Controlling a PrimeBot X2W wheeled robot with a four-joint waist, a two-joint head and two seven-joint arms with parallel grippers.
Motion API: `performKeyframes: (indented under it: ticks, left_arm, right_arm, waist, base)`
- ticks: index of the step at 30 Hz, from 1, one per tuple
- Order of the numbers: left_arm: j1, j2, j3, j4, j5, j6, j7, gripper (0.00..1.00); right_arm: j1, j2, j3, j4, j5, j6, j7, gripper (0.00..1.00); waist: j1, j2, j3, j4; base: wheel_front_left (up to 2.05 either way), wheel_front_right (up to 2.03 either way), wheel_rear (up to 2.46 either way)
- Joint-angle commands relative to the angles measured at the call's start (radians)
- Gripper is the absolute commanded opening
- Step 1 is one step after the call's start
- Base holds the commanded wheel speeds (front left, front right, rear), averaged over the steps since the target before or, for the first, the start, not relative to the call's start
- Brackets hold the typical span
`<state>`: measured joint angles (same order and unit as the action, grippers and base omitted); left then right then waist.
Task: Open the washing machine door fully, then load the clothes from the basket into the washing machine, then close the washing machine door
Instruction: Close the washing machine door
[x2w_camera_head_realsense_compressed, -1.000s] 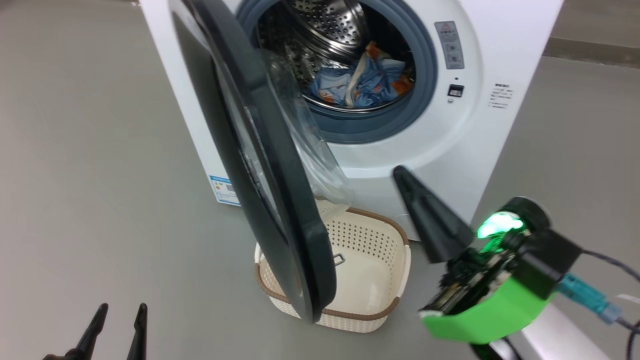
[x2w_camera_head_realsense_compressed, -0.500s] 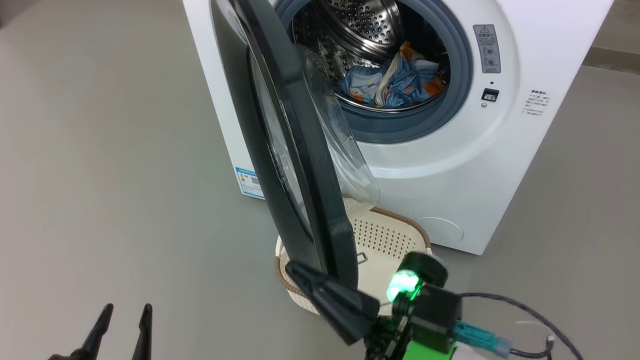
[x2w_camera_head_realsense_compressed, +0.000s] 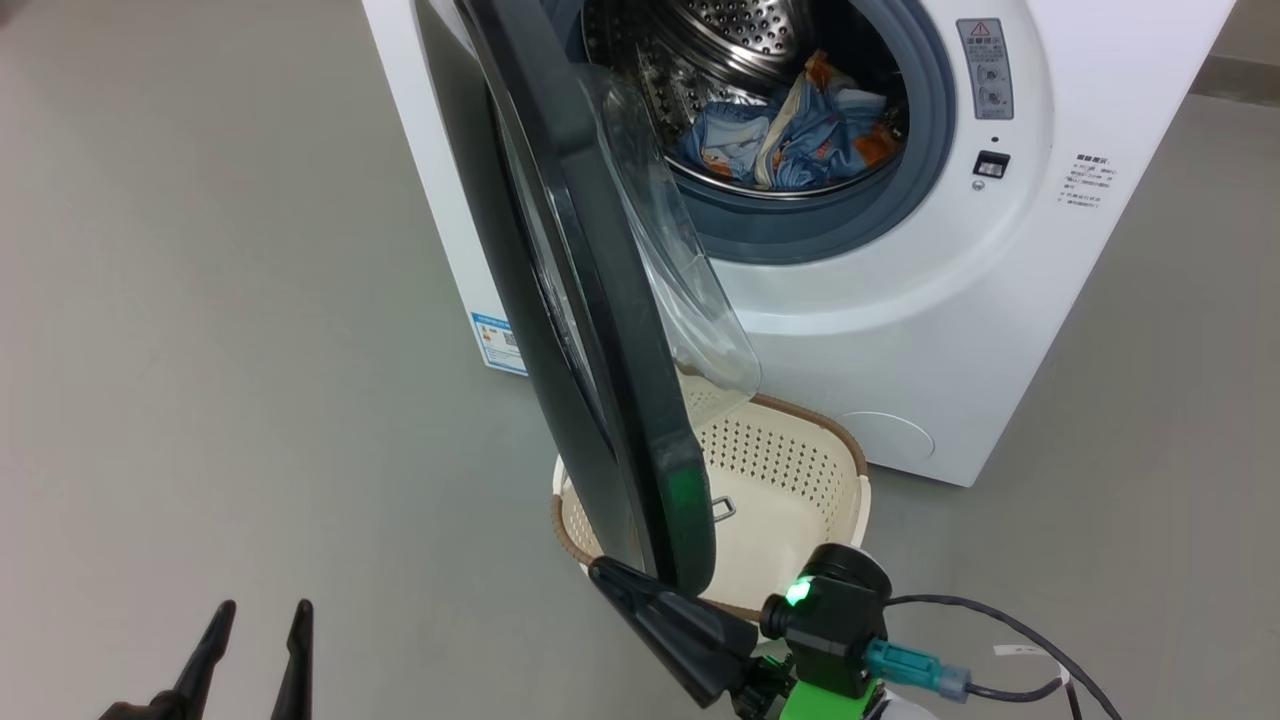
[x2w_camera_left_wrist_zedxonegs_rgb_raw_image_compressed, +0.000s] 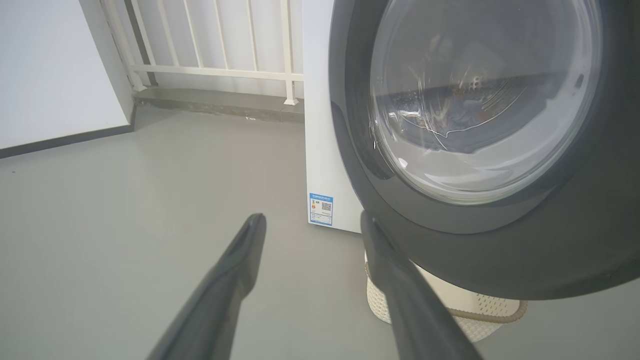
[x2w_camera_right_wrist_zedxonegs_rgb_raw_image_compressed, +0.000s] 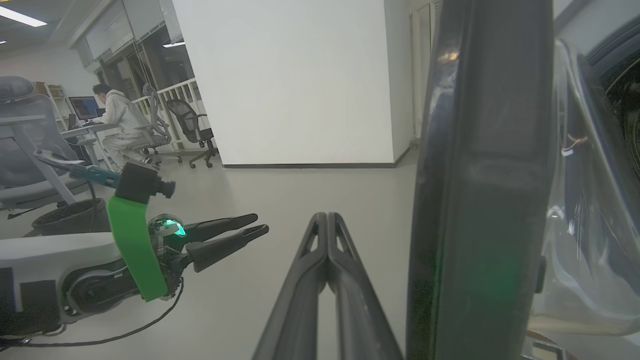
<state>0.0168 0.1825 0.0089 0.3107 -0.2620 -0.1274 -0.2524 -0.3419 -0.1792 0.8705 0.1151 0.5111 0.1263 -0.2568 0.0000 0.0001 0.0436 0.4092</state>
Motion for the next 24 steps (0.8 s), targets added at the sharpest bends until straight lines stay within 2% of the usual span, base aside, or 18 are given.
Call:
performKeyframes:
  ticks: [1, 12, 24]
  left_arm:
    - [-0.047, 0.015, 0.036, -0.016, 0.006, -0.003, -0.009, 1.00]
    - [-0.055, 0.009, 0.029, -0.016, 0.011, -0.003, -0.009, 1.00]
    - [-0.068, 0.003, 0.013, -0.020, 0.009, -0.003, -0.009, 1.00]
  right_arm:
    - [-0.021, 0.022, 0.000, -0.013, 0.020, 0.004, -0.005, 0.00]
    - [-0.035, 0.050, -0.060, 0.046, 0.016, 0.004, -0.005, 0.00]
    - [-0.039, 0.052, -0.152, 0.078, -0.004, 0.004, -0.005, 0.00]
  waist:
    - [0.0000, -0.0001, 0.006, -0.001]
    - [0.0000, -0.0001, 0.012, -0.006]
    - [0.0000, -0.0001, 0.024, -0.033]
  base:
    - [0.00, 0.00, 0.00]
    - [0.00, 0.00, 0.00]
    - [0.00, 0.00, 0.00]
